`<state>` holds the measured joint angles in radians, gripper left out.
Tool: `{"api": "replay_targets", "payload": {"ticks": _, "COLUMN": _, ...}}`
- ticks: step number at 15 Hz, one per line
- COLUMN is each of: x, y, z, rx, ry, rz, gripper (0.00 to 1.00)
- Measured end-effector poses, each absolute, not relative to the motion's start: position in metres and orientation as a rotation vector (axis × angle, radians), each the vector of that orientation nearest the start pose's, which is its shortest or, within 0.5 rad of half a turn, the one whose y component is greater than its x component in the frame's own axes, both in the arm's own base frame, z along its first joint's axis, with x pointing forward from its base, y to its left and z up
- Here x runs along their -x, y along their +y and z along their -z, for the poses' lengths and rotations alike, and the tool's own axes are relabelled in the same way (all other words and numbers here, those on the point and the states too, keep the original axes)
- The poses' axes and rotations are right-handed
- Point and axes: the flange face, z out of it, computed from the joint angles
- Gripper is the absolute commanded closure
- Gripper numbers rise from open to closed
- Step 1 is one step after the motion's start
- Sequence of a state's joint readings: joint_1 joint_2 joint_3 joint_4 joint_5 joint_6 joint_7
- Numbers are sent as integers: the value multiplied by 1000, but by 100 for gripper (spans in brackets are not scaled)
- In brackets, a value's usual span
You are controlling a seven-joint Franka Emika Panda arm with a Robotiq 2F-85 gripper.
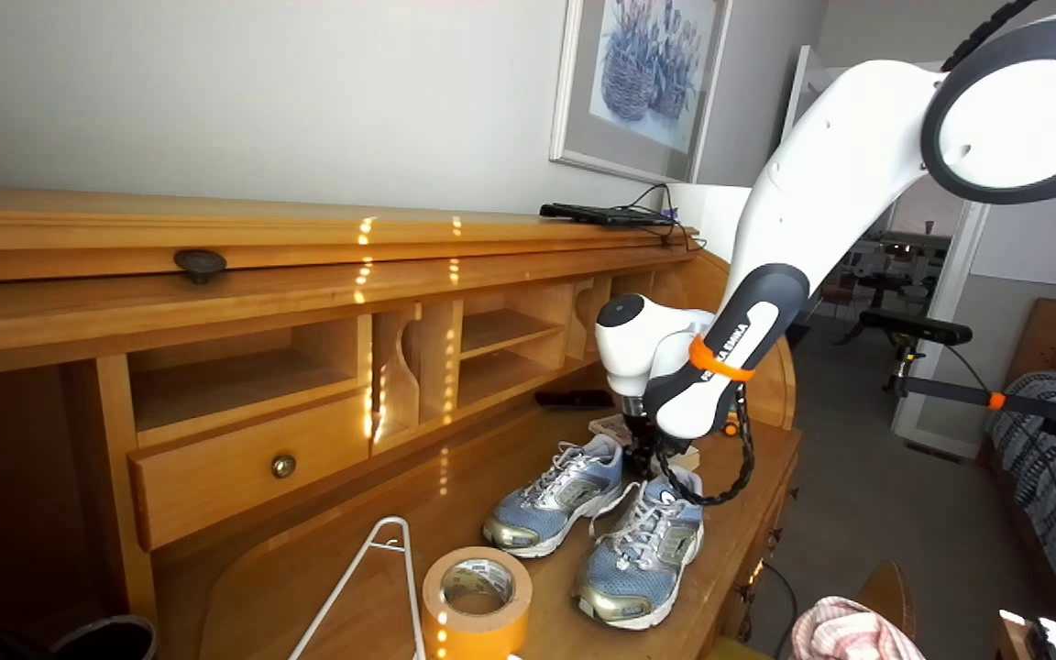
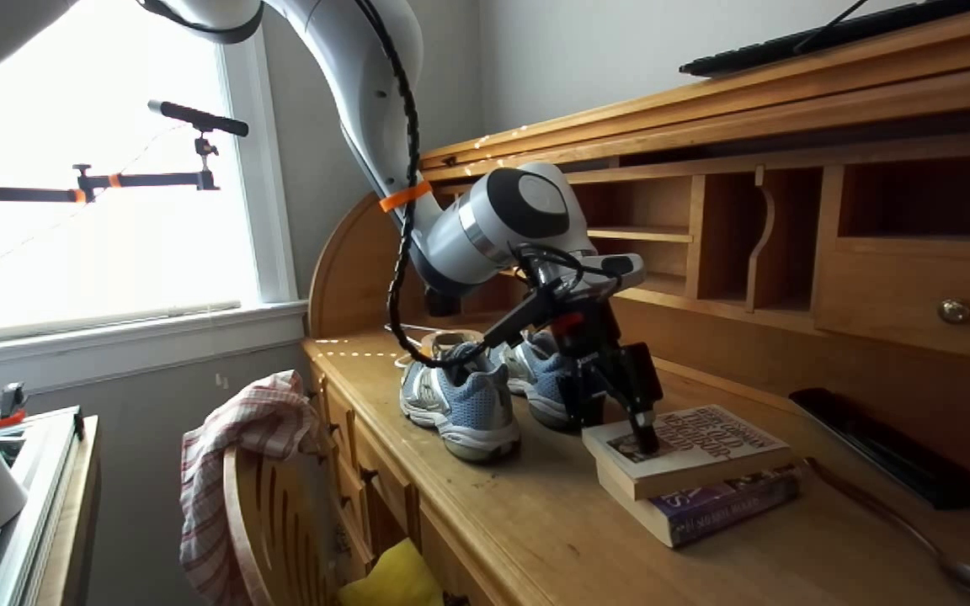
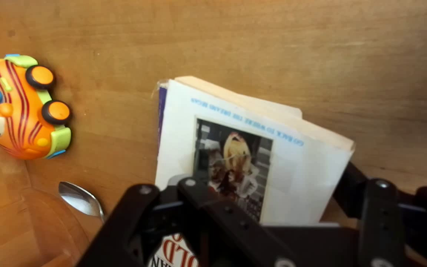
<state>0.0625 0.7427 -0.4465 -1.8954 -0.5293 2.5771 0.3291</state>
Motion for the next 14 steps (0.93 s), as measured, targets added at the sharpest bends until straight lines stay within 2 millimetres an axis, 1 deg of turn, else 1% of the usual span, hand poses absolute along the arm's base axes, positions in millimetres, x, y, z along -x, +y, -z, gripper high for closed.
{"api": "replay_targets", "payload": {"ticks": 2, "x": -586, "y": -218, "z": -138, "rx": -2553, "ry": -215, "rz": 74, "gripper": 66}}
{"api": "replay_targets", "payload": {"ticks": 4, "x": -588, "y": -218, "z": -142, "rx": -2537, "ry": -241, "rz": 67, "gripper": 77}}
{"api": "replay_targets", "payload": {"ticks": 6, "x": -590, "y": -220, "z": -146, "rx": -2519, "ry": -264, "rz": 67, "gripper": 92}}
{"api": "replay_targets", "payload": {"ticks": 8, "x": -590, "y": -223, "z": -149, "rx": -2509, "ry": -281, "rz": 63, "gripper": 95}}
{"api": "replay_targets", "payload": {"ticks": 10, "x": -591, "y": -225, "z": -151, "rx": -2500, "ry": -295, "rz": 61, "gripper": 93}}
{"api": "replay_targets", "payload": {"ticks": 12, "x": -592, "y": -226, "z": -153, "rx": -2496, "ry": -303, "rz": 61, "gripper": 96}}
{"api": "replay_targets", "payload": {"ticks": 14, "x": -592, "y": -228, "z": -156, "rx": -2491, "ry": -317, "rz": 55, "gripper": 94}}
